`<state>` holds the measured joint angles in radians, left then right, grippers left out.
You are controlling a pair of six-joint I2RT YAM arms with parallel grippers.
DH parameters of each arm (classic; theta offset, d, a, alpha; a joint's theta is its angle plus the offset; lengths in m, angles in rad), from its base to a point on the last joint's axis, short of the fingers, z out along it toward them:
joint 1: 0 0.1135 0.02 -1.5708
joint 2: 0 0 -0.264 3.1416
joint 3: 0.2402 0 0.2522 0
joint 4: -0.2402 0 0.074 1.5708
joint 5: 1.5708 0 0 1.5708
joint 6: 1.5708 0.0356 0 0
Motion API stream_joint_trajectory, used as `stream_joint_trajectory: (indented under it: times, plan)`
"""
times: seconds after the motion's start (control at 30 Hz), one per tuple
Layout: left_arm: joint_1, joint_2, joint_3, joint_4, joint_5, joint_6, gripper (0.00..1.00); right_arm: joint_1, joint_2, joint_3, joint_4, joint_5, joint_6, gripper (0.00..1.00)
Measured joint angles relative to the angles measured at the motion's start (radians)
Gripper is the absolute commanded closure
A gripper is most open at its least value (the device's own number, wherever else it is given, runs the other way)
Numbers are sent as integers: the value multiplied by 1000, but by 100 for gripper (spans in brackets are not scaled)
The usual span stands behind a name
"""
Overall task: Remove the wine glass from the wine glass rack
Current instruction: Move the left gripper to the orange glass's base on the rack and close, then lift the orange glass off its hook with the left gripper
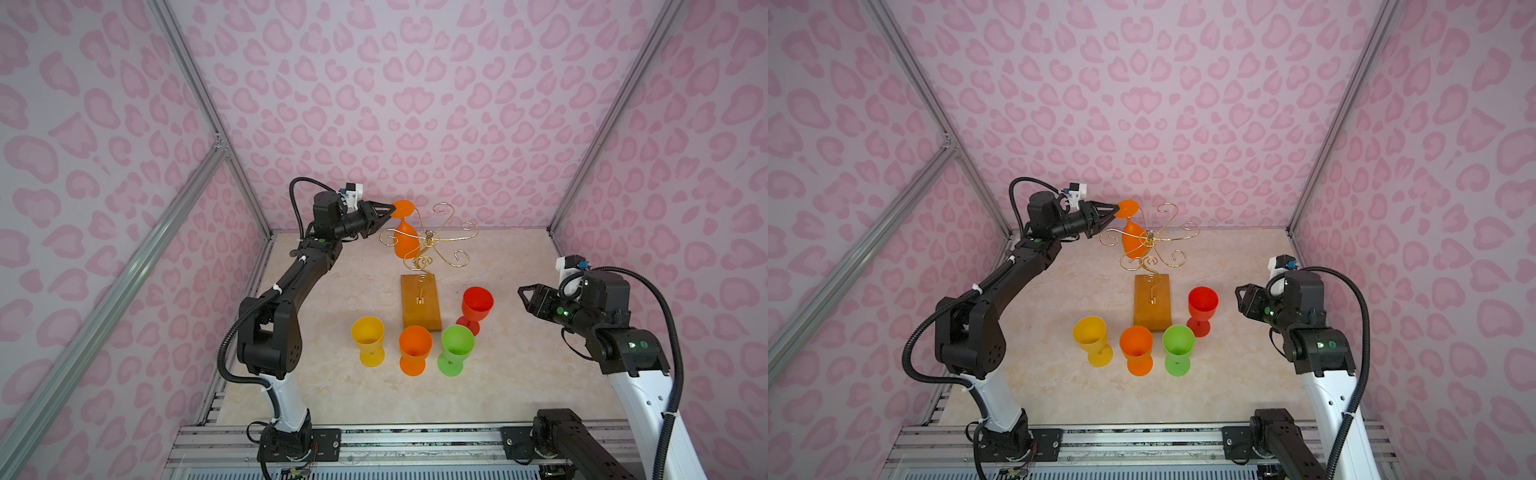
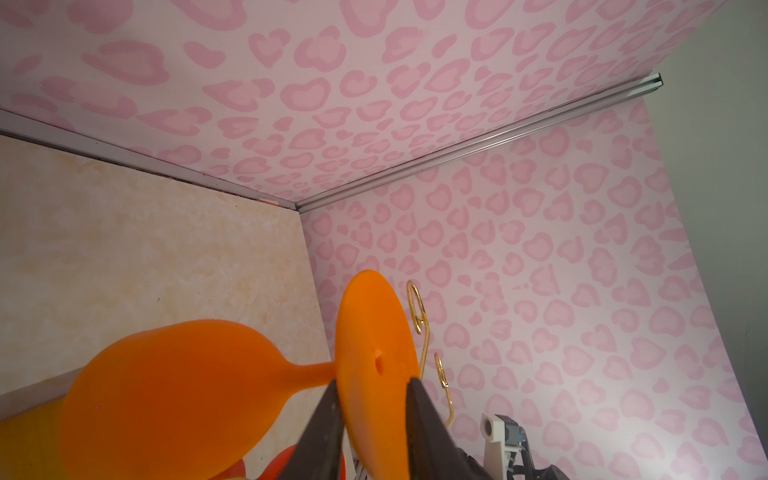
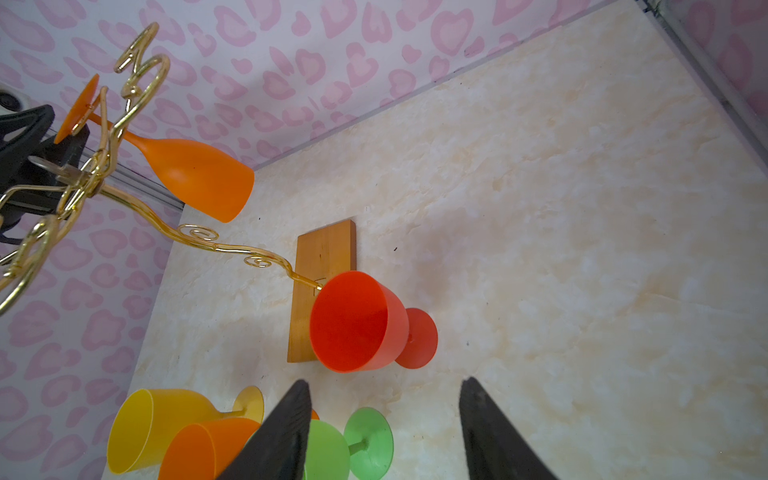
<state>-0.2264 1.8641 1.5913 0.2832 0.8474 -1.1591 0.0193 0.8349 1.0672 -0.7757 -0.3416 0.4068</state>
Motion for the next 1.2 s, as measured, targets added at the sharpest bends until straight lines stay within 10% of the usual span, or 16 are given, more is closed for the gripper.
stream_joint_trajectory:
  times: [0.57,1.2]
  plan:
    - [0,3,6,32,24,-26,97,-2,0,-11,6,-6,0,43]
    - [2,2,11,96,54,-183,97,-13,-9,-29,8,-24,0,44]
